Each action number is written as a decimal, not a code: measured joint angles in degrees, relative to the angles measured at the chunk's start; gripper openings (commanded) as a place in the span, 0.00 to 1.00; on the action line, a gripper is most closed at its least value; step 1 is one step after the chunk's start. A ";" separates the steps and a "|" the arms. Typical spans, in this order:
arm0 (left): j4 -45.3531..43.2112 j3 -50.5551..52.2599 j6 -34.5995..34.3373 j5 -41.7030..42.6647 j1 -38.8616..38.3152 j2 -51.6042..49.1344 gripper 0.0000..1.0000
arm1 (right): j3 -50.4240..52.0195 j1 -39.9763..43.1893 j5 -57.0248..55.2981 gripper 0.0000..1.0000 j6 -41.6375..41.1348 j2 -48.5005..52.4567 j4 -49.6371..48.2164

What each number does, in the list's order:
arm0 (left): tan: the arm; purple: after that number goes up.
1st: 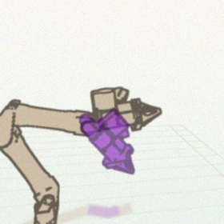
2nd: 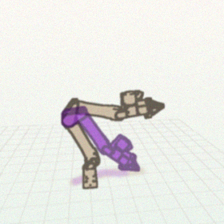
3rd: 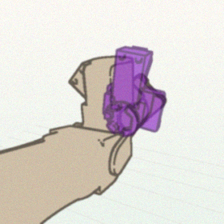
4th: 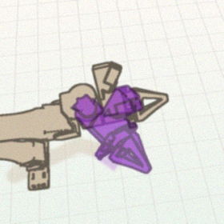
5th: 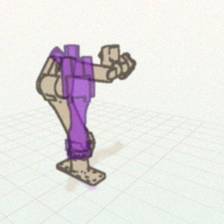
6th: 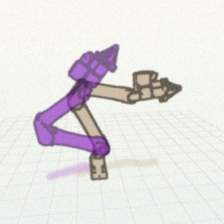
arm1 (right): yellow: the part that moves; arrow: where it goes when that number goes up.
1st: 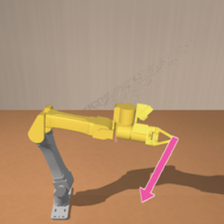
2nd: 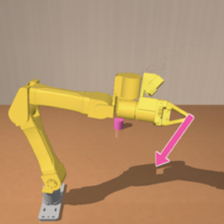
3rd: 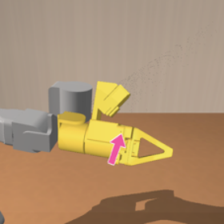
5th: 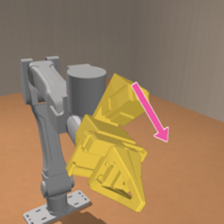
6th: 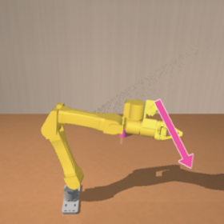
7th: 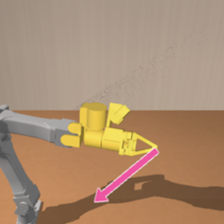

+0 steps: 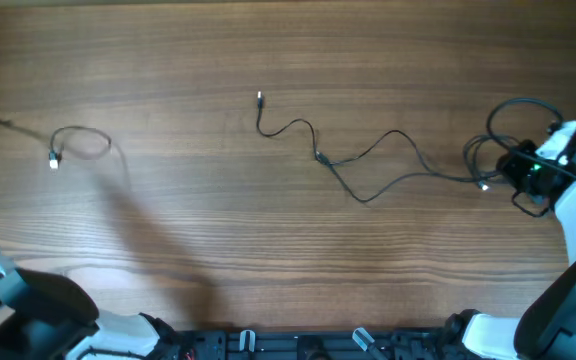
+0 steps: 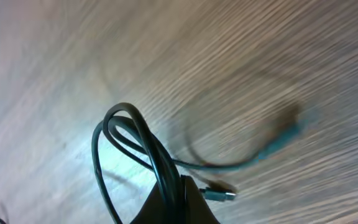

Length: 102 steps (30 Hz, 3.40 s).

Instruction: Untangle cables

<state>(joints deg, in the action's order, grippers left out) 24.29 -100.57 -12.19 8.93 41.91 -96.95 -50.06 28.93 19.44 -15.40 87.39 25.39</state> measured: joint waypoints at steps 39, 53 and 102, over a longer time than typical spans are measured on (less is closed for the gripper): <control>-9.14 -0.24 -3.69 -6.54 0.24 -31.78 0.90 | 0.00 -16.52 -0.13 0.05 0.76 0.04 6.51; 11.93 -7.93 -4.81 13.16 0.11 -20.79 0.78 | 0.00 -16.52 0.07 0.05 0.76 0.04 6.95; -2.36 -7.26 -3.74 -12.44 -6.19 -42.40 0.04 | 0.00 -16.52 0.07 0.05 0.76 0.04 2.86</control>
<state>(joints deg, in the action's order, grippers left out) 21.93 -107.83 -15.92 -3.51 35.73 -139.35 -50.06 12.40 19.51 -14.63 87.44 28.25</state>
